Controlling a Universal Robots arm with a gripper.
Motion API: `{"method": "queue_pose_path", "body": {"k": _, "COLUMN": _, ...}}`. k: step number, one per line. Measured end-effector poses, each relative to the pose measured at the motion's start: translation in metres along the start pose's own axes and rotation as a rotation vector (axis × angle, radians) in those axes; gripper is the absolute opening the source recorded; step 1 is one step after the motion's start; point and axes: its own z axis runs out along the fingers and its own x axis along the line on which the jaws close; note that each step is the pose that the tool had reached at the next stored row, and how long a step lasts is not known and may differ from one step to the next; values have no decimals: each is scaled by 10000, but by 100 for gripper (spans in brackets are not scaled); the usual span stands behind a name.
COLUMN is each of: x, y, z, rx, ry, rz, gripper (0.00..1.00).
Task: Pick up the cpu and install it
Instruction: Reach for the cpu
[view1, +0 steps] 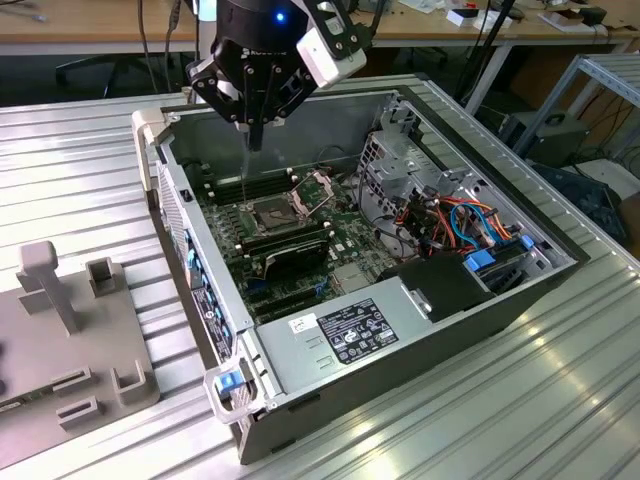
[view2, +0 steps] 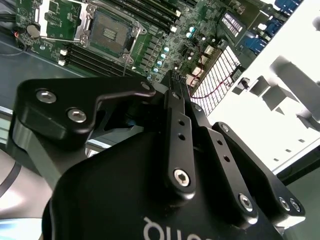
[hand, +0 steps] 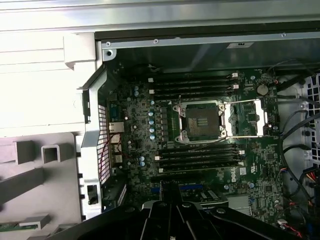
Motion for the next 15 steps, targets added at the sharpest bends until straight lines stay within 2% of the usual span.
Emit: {"method": "queue_pose_path", "body": {"k": 15, "x": 51, "y": -4, "z": -1, "rx": -1, "ry": 0, "rz": 1, "gripper": 11}}
